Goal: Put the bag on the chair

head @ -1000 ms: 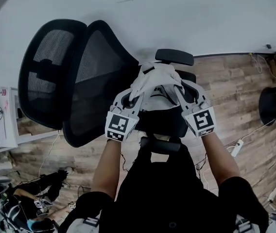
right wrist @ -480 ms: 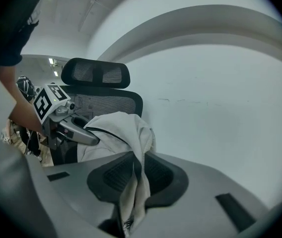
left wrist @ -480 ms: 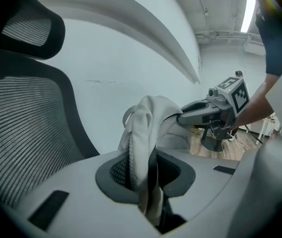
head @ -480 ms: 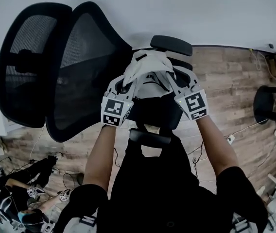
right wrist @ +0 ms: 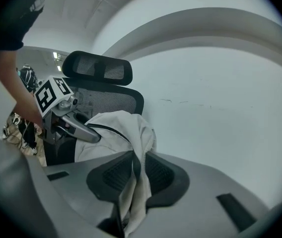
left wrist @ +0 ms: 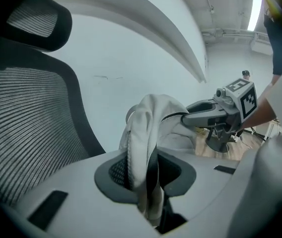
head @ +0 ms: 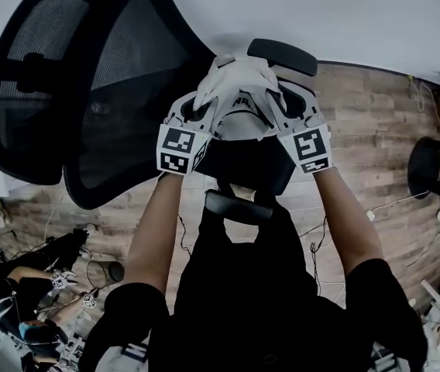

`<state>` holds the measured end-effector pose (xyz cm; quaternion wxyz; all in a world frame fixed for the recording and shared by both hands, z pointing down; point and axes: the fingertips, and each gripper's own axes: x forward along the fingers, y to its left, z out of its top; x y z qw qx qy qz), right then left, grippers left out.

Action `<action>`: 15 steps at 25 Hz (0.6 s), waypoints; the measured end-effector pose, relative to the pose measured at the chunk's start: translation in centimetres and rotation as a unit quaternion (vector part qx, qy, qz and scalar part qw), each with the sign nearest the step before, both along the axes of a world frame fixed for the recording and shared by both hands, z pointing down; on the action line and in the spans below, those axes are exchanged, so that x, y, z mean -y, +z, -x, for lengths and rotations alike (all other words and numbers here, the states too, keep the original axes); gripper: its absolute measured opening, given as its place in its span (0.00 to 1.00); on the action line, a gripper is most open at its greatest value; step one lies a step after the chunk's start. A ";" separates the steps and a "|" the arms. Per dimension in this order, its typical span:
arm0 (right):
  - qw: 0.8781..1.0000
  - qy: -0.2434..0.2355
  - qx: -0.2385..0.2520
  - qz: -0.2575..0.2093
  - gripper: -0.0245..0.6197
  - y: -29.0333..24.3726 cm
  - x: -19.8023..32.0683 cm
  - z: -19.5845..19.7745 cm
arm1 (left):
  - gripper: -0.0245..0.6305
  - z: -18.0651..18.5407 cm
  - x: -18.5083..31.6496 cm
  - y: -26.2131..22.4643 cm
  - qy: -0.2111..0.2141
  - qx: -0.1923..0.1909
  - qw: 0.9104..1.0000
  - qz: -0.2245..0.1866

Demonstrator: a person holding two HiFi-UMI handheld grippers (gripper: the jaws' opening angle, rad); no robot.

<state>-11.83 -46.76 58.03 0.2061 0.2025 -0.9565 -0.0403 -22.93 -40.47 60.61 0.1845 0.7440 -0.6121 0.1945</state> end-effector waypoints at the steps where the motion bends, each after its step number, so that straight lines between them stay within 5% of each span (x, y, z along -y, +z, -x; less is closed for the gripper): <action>1: 1.000 0.001 0.000 -0.008 0.18 0.1 0.0 0.1 | 0.17 0.0 0.0 0.1 -0.003 0.007 1.000 0.000; 5: 1.000 0.013 0.011 -0.015 0.22 0.1 -0.1 -0.3 | 0.19 -0.4 0.0 0.1 -0.016 0.027 1.000 -0.003; 10: 0.999 0.025 0.025 0.000 0.39 -0.3 -1.0 -1.1 | 0.50 -1.0 -0.8 0.0 -0.018 0.049 0.999 -0.005; 15: 0.999 0.026 0.040 0.005 0.55 -0.8 -2.0 -0.8 | 0.59 -0.2 -2.8 -1.1 -0.029 0.048 0.998 -0.025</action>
